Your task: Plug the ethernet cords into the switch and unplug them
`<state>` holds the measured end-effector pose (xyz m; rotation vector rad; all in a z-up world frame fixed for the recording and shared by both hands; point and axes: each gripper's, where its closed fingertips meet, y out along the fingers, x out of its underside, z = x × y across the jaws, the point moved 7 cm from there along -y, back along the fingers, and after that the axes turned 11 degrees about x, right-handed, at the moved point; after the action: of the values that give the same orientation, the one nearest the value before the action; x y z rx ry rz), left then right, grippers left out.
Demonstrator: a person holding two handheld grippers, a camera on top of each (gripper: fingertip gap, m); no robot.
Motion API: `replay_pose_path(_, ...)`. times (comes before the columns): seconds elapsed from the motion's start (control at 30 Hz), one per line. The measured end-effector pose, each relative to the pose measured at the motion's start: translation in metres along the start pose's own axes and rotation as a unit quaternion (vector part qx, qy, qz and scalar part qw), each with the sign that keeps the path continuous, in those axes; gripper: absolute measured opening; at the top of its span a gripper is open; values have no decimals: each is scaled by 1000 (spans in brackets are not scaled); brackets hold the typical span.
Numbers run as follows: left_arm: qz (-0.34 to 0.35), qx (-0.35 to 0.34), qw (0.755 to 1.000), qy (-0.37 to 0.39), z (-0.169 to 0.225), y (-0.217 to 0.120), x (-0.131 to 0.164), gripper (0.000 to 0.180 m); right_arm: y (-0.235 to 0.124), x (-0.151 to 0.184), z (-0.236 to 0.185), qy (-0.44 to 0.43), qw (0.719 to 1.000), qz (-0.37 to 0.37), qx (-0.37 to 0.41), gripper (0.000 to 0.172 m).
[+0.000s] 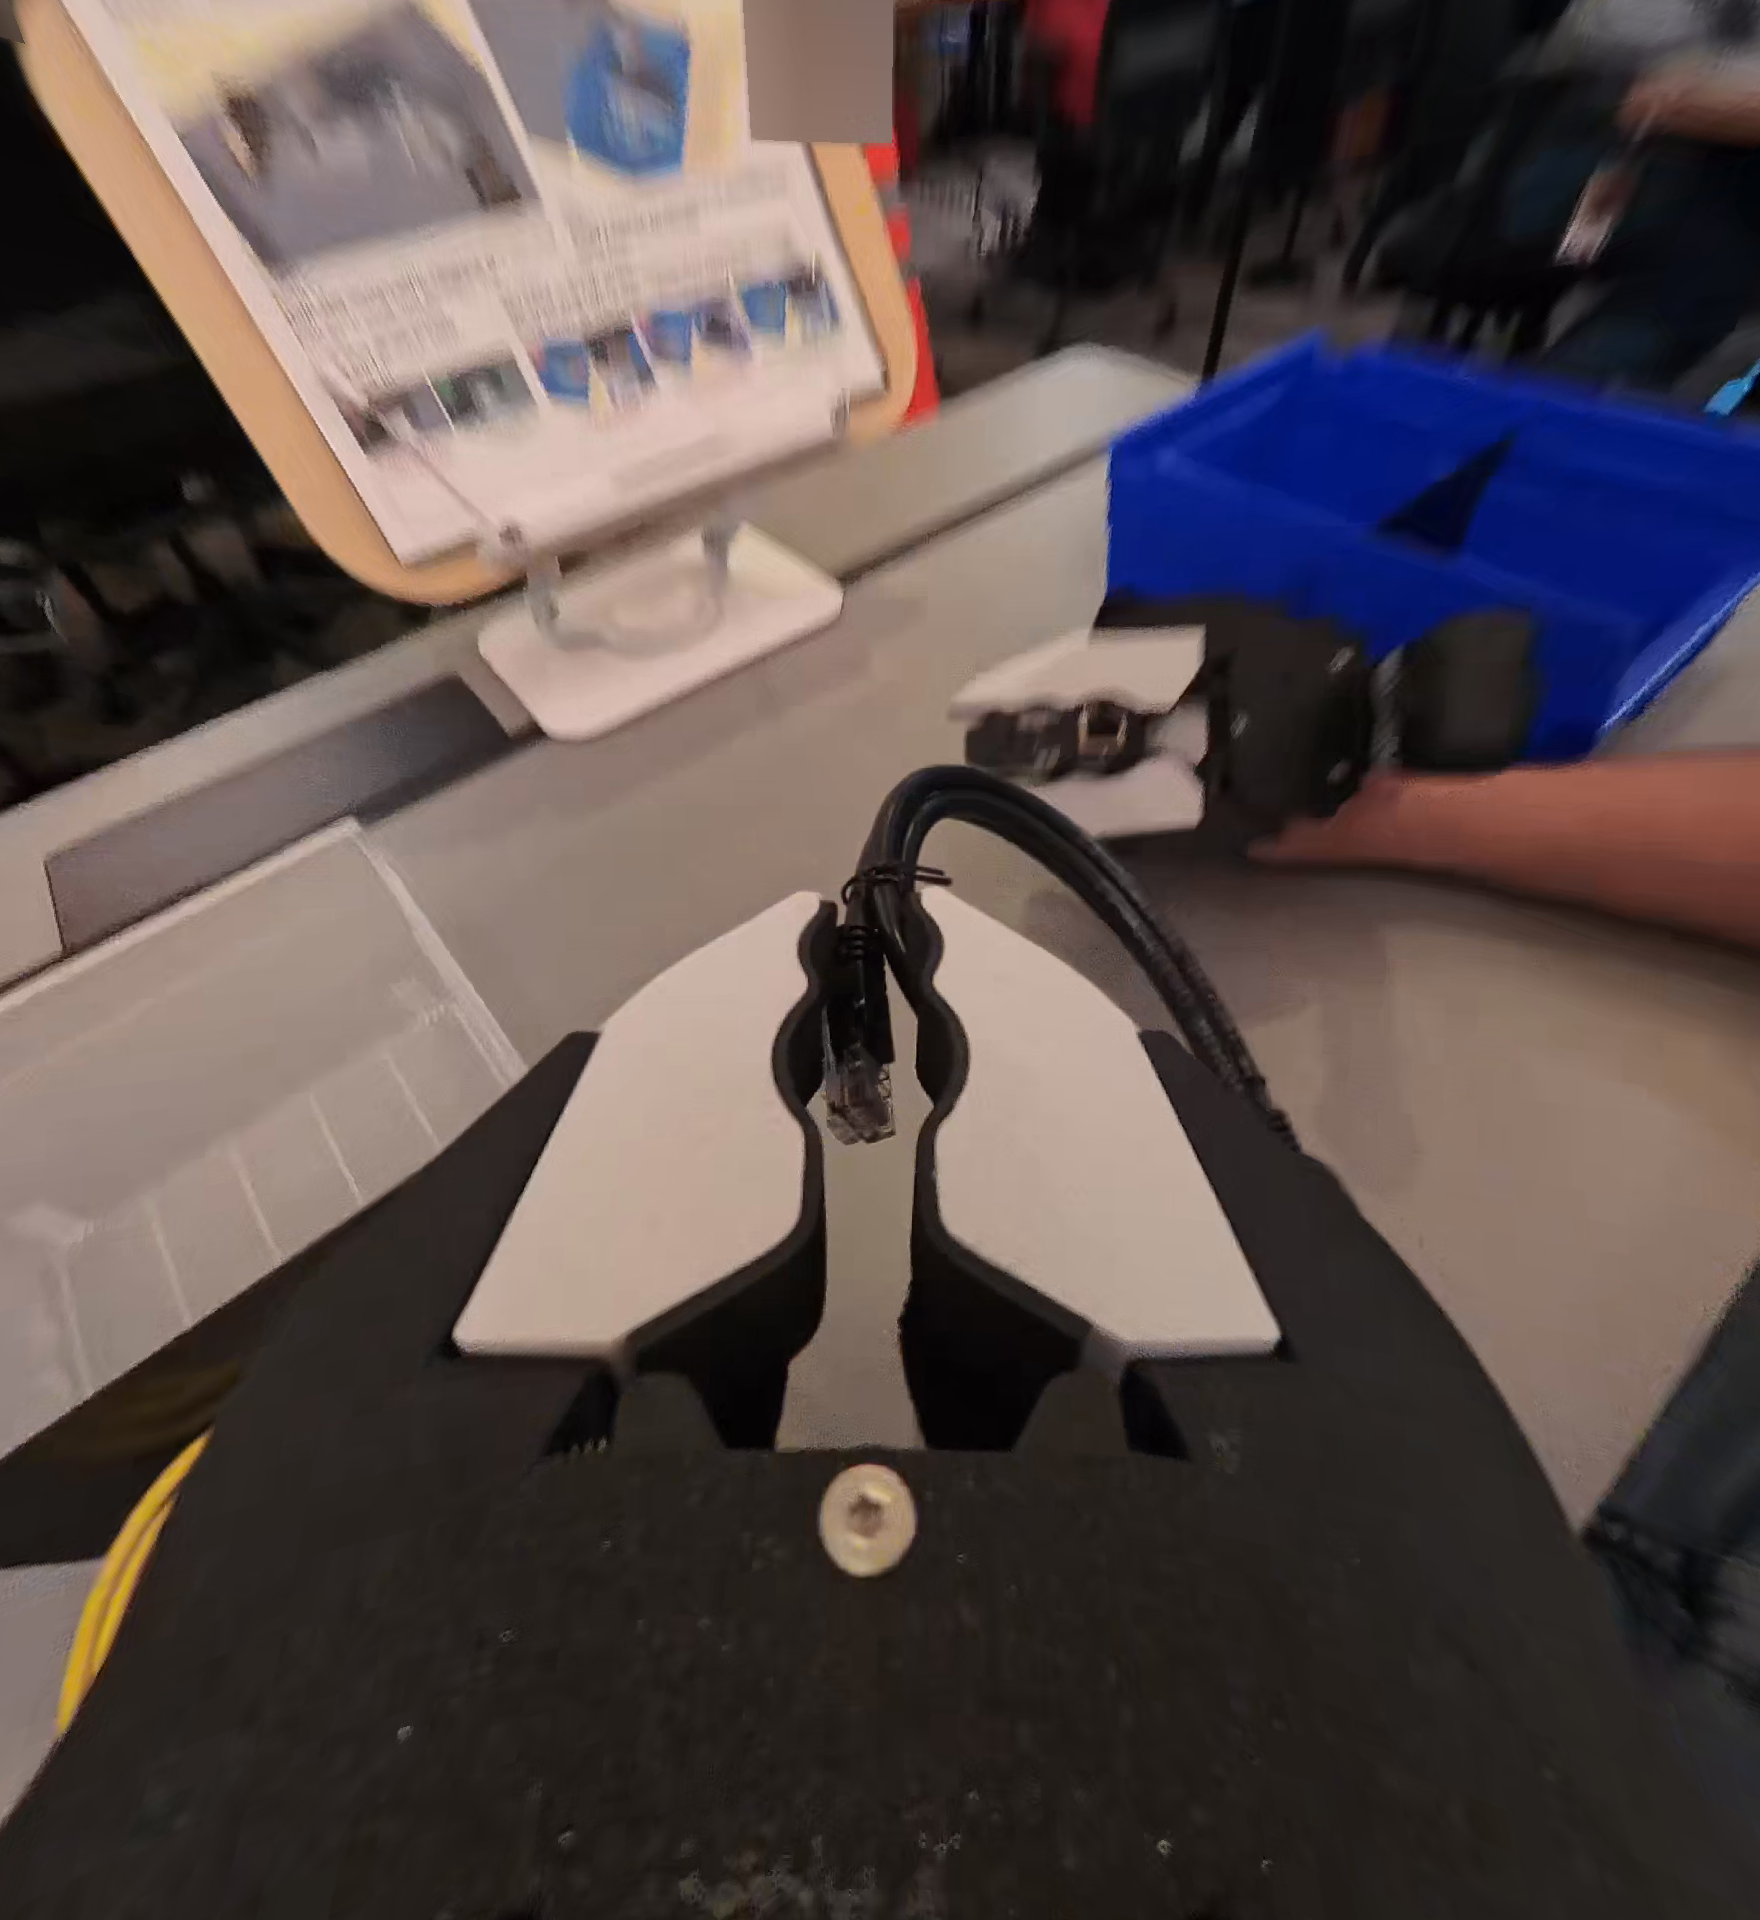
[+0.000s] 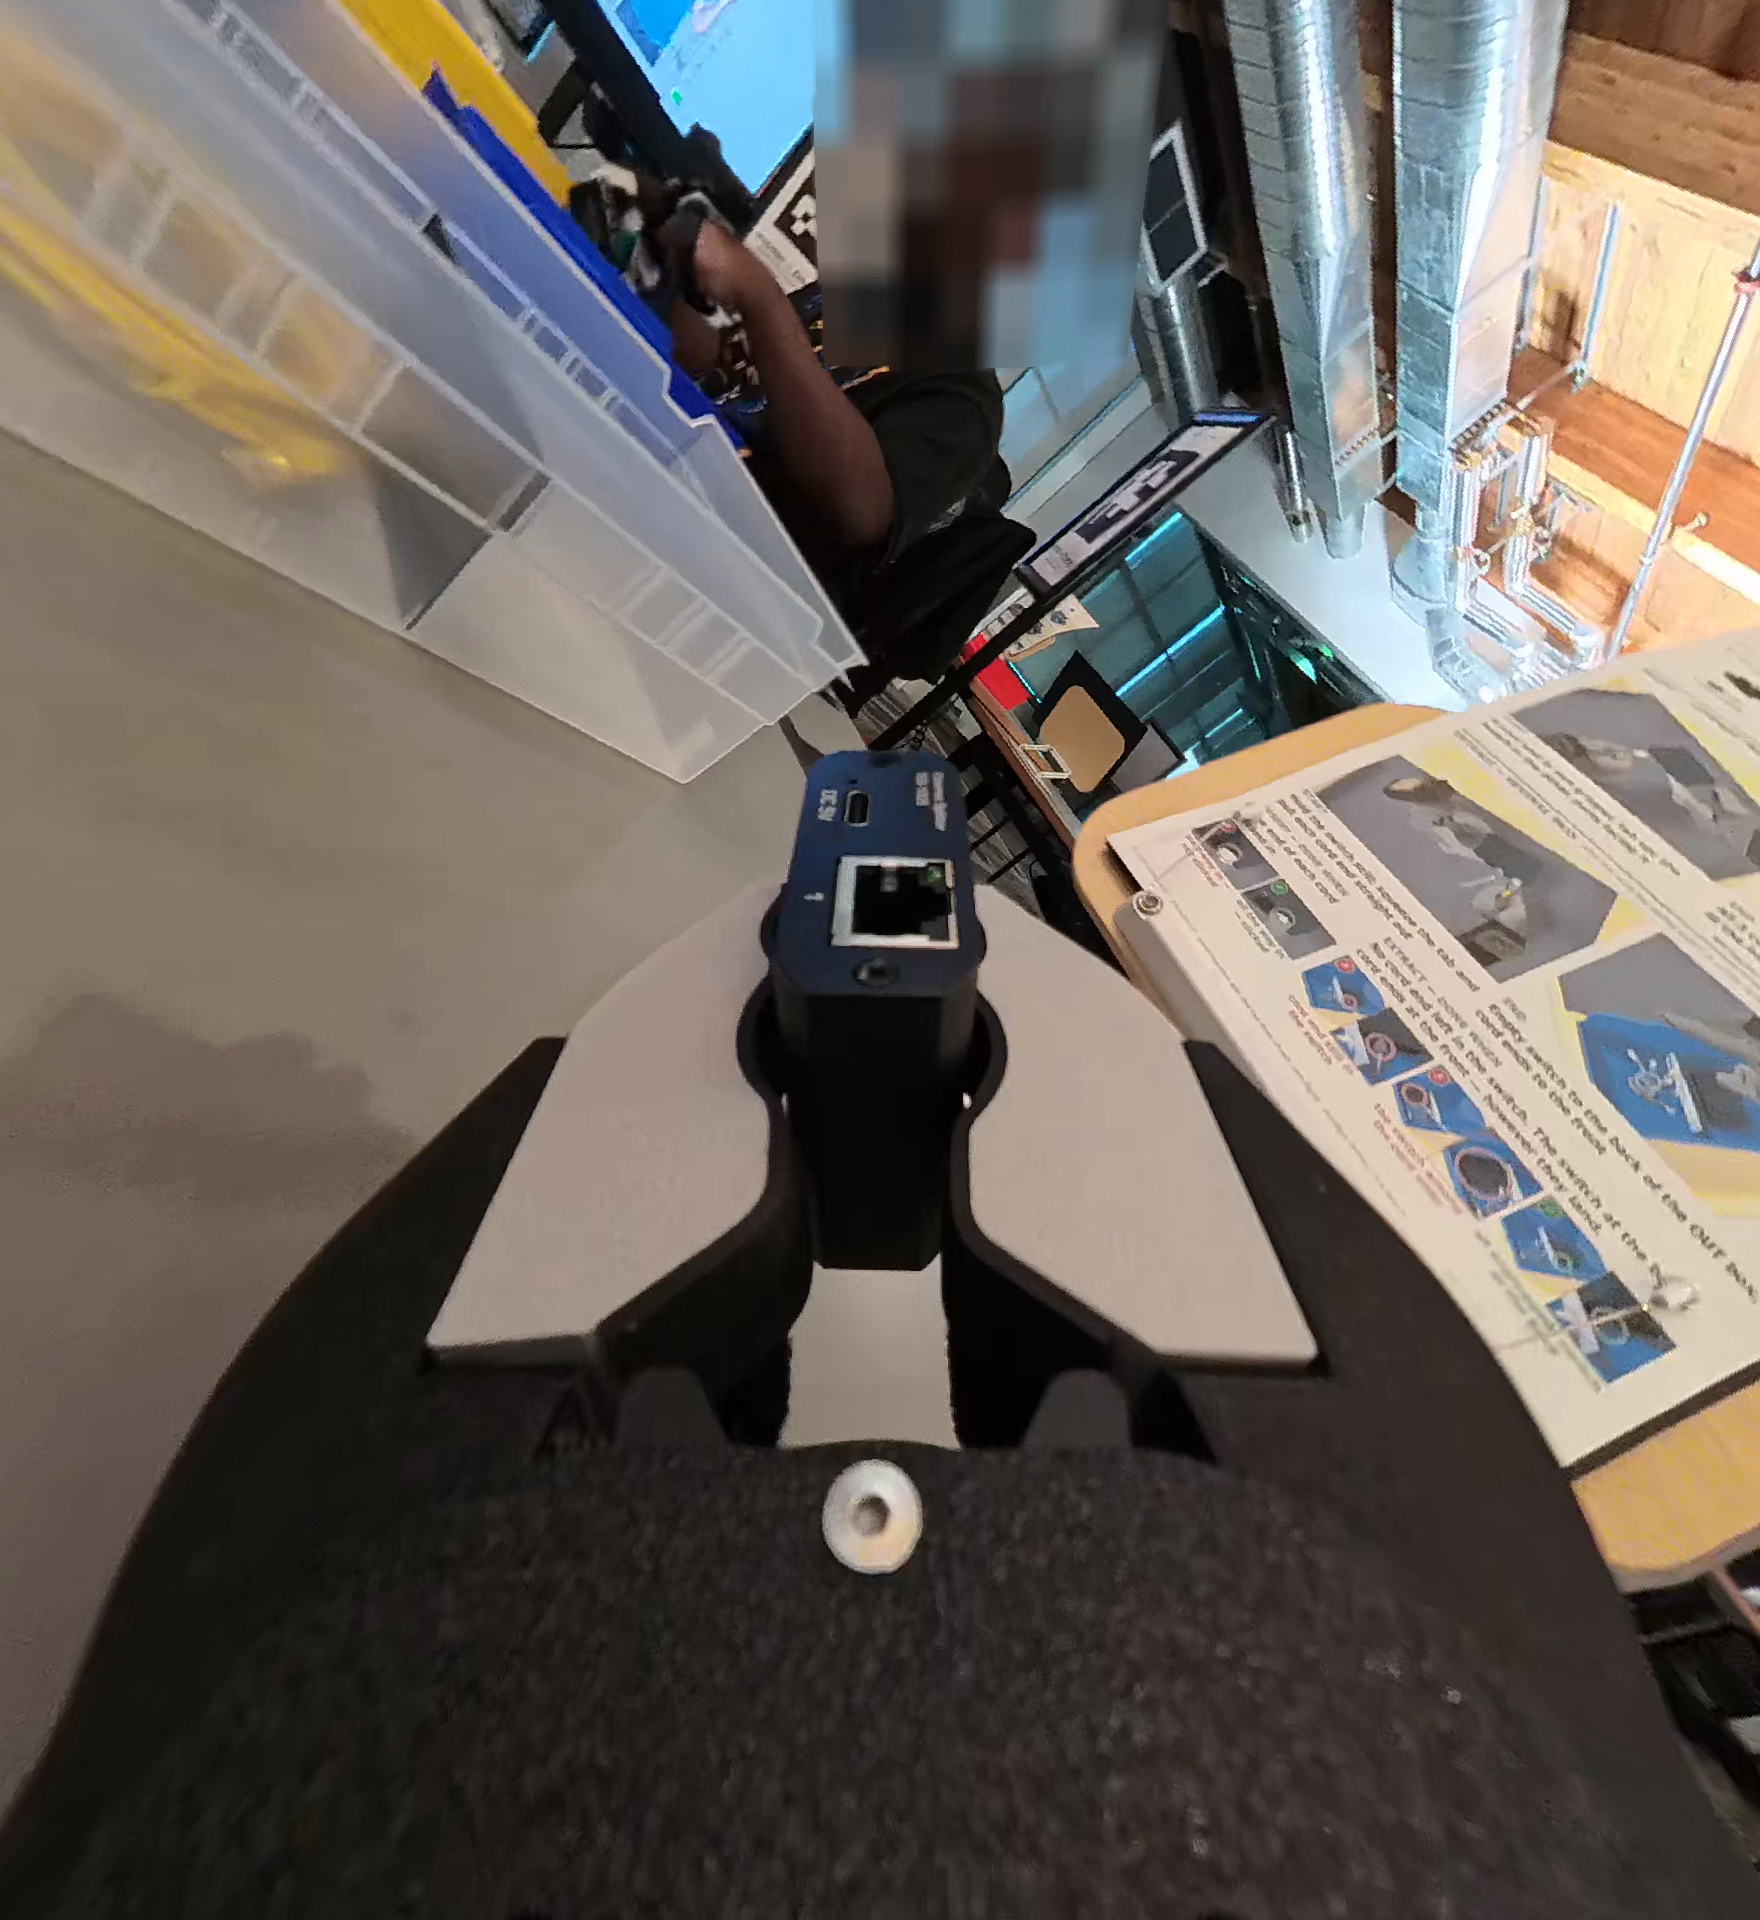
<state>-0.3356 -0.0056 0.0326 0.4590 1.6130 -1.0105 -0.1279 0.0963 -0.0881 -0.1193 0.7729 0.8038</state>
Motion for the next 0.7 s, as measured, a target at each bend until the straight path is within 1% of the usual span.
replay_pose_path(0.03, -36, -11, 999, 0, -2, 15, 7, 11, -1, 1, 4, 13, 1000, -1, 6, 25)
replay_pose_path(0.07, -72, -27, 997, -1, -5, 27, 14, 0, -1, 2, 7, 25, 1000, -2, 12, 25)
replay_pose_path(0.13, -123, -67, 990, 7, -13, 46, 22, 0, -3, 5, 13, 48, 999, -6, 16, 25)
replay_pose_path(0.2, -163, -76, 984, -2, -14, 61, 28, 0, -3, 7, 15, 56, 998, -9, 21, 25)
replay_pose_path(0.23, -170, -78, 982, -17, -13, 66, 32, 0, -3, 7, 16, 57, 998, -8, 21, 25)
replay_pose_path(0.3, -183, -45, 982, -34, -5, 73, 45, 0, -2, 6, 14, 53, 998, -7, 17, 25)
replay_pose_path(0.4, -192, 6, 981, -15, 8, 74, 63, 0, -2, 4, 10, 43, 999, -3, 7, 25)
replay_pose_path(0.43, -207, 27, 978, -10, 13, 73, 70, 7, -1, 4, 9, 42, 999, -2, 3, 25)
replay_pose_path(0.47, -228, 41, 973, -11, 16, 71, 78, 22, -1, 4, 8, 40, 999, -3, 1, 25)
replay_pose_path(0.5, -248, 50, 967, -14, 19, 69, 87, 31, 0, 4, 7, 38, 999, -3, 0, 25)
replay_pose_path(0.53, -261, 57, 963, -18, 22, 67, 95, 37, 0, 4, 6, 37, 999, -3, -2, 25)
replay_pose_path(0.6, -262, 68, 962, -38, 29, 61, 108, 43, 1, 4, 6, 37, 999, -4, -3, 25)
replay_pose_path(0.7, -243, 96, 962, -83, 46, 59, 124, 43, 0, 4, 6, 37, 999, -4, -3, 25)
